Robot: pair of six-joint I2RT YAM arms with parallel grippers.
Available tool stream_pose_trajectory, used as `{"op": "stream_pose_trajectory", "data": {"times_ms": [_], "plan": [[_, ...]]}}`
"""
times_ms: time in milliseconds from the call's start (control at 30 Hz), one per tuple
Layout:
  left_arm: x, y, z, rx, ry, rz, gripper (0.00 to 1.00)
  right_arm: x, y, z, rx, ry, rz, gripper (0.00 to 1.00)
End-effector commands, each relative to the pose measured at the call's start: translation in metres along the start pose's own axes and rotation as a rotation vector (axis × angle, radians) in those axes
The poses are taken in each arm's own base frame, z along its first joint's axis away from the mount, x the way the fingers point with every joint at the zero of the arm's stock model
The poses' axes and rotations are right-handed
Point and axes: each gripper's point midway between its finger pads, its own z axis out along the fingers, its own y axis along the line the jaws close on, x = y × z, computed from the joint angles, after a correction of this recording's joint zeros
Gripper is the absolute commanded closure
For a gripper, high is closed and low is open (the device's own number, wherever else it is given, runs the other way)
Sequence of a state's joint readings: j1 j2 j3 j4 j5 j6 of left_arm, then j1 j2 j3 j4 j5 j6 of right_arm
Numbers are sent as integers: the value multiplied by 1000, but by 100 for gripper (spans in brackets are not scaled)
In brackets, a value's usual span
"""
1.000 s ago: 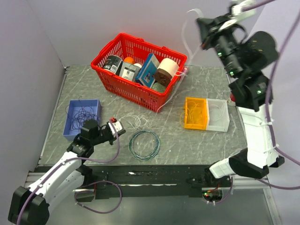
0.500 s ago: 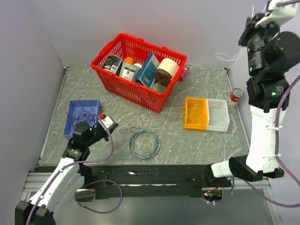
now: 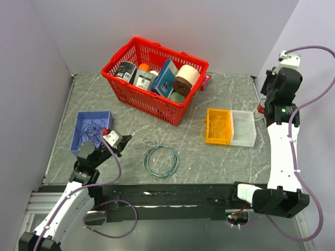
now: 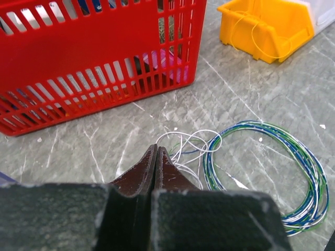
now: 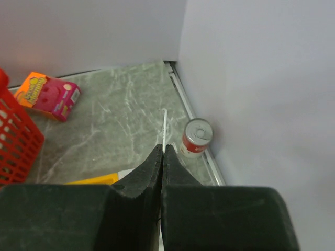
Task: Untangle the cables
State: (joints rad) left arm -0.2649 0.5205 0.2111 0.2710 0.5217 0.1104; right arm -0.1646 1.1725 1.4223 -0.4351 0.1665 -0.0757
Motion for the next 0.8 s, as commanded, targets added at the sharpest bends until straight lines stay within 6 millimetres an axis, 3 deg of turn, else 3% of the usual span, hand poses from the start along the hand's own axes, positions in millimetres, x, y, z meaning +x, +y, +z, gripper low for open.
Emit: {"op": "stream_pose_trajectory", "data": {"times_ms": [0,167,367,533,667,700,767], "plan": [[-12,-3,0,17,-54,-3,99,-39,-16,-13,29,-141,71,100],[-9,-4,0,22,-50,-13,99,-39,-18,0,17,-128,83,100],[1,-3,1,15,-19,-18,99,-23,1,21,-71,-87,97,100],[2,-2,2,13,-23,-20,99,-23,11,28,-113,-78,144,100],[2,-1,2,8,-25,-20,99,4,5,36,-58,-20,158,100],[3,-1,2,8,-22,-22,99,21,3,39,-43,11,160,100],[2,-1,2,5,-23,-24,99,36,0,39,-14,32,176,100]]}}
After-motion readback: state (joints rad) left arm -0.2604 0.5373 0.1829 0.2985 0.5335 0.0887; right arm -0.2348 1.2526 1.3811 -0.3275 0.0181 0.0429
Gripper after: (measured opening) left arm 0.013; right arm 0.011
